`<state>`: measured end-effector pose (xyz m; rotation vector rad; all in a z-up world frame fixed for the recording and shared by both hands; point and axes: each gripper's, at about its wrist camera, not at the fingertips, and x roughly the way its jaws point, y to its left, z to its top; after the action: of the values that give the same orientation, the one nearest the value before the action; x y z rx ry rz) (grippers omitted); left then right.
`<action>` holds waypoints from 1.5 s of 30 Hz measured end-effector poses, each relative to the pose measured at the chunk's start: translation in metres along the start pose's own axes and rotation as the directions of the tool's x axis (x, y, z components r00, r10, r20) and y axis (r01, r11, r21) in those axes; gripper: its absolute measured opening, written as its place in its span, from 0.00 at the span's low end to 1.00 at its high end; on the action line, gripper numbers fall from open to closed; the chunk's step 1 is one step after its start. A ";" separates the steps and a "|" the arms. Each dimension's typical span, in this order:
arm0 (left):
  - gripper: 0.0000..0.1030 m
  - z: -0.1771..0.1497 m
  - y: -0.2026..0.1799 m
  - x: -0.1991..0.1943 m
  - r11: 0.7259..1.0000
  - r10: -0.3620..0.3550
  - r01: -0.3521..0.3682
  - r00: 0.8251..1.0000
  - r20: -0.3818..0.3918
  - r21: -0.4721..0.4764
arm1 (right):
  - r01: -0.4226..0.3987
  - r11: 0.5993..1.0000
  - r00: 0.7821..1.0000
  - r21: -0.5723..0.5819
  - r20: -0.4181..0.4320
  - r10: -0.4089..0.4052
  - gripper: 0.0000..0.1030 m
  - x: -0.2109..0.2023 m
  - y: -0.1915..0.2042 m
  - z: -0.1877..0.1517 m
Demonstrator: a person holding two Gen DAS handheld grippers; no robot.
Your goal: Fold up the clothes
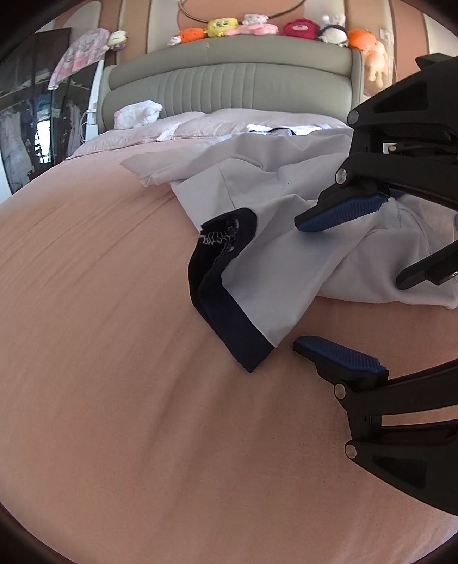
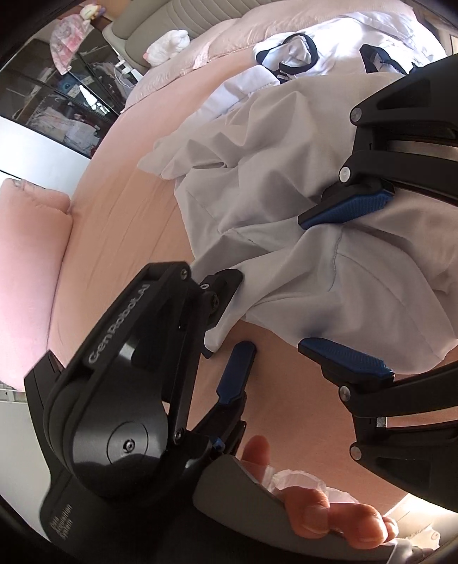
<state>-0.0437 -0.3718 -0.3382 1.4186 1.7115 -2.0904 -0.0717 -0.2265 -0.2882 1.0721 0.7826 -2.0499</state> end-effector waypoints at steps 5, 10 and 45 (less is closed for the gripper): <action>0.62 0.003 0.011 -0.005 0.998 -0.060 0.059 0.998 -0.031 -0.033 | -0.061 0.996 0.997 0.060 -0.035 0.064 0.22 0.010 -0.007 -0.006; 0.62 -0.001 0.007 -0.012 0.999 -0.029 0.028 1.000 -0.011 -0.015 | -0.115 0.986 0.993 0.122 -0.021 0.119 0.16 0.007 -0.016 -0.009; 0.05 -0.018 -0.019 -0.089 0.985 -0.049 0.004 0.966 0.254 0.174 | -0.327 0.944 0.945 0.047 0.005 0.327 0.07 -0.078 0.036 0.000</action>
<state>0.0064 -0.3911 -0.2623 1.1036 1.4911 -2.3650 -0.0096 -0.2245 -0.2281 1.1470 0.5177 -1.7917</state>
